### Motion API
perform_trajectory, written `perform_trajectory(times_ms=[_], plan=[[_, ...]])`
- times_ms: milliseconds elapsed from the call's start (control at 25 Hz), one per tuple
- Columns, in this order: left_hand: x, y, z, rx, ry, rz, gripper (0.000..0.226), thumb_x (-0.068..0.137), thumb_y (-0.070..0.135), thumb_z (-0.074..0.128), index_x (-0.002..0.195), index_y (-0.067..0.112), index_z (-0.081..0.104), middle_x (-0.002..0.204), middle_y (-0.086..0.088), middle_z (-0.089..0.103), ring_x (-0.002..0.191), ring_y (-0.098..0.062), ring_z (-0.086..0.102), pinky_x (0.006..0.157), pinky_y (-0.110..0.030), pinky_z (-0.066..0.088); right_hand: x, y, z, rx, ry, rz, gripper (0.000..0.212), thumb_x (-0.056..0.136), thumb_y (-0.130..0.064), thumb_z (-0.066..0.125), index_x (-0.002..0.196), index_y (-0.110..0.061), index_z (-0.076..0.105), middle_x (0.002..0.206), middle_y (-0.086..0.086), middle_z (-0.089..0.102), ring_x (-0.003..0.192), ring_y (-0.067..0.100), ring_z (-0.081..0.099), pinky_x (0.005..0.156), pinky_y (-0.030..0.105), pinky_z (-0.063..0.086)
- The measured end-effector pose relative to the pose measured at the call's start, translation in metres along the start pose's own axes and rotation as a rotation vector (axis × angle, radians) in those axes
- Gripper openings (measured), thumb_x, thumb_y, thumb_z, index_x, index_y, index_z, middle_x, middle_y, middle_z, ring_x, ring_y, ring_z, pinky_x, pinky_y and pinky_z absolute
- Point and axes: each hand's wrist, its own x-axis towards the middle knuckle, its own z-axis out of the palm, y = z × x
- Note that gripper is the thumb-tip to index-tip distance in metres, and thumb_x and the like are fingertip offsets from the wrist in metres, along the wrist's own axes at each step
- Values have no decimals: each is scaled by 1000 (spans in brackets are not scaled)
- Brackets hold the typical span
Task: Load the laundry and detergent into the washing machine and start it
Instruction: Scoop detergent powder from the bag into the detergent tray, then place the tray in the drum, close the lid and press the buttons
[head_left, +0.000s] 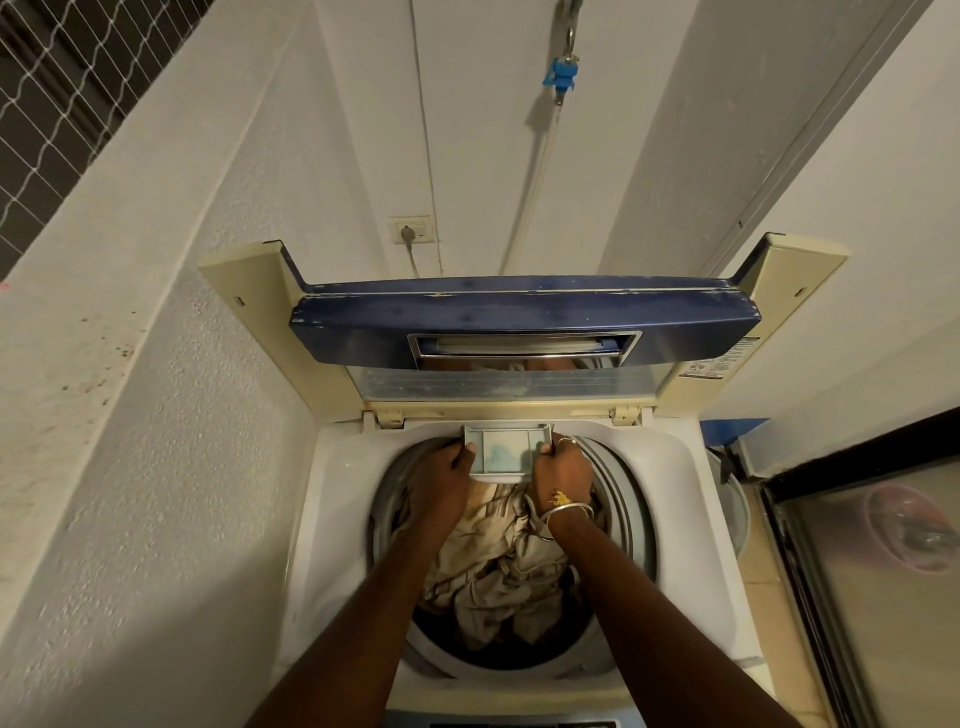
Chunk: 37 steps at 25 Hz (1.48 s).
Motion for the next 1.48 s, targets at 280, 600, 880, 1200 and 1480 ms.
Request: perform_trajectory(times_ms=[280,600,880,1200,1480], plan=[[15,-21,9,-48,-17,-62,48,78,73,44,91,36,70,91,2,74,84,-21,71,77,-55,58,10,-8,-4,38,31,36,22,98,-21,53,101,-2,64,96,18,70,93,34,65,76,32,43],[3,13,-2,-94,-31,-112,36,95,44,54,105,15,72,96,-5,74,84,-24,72,77,-44,60,14,-7,-4,10,29,15,21,98,-22,53,101,-4,63,98,17,70,96,36,64,72,28,36],[9,27,-10,-75,4,-177,24,92,46,60,89,26,73,91,-1,75,82,-27,72,78,-48,60,16,-6,2,60,43,38,18,96,-19,56,98,-3,63,94,17,70,92,35,65,73,27,37],[-2,26,-5,-354,98,-230,14,89,41,68,89,27,67,92,2,73,86,-19,71,84,-46,59,14,16,1,548,-24,74,18,83,-23,72,75,-12,60,74,12,64,73,28,61,73,46,56],[-21,49,0,-908,71,-663,43,103,36,41,121,1,58,123,-25,52,115,-37,54,103,-47,42,1,13,0,1091,-149,764,55,99,-50,37,127,-9,60,123,16,65,112,34,60,104,49,44]])
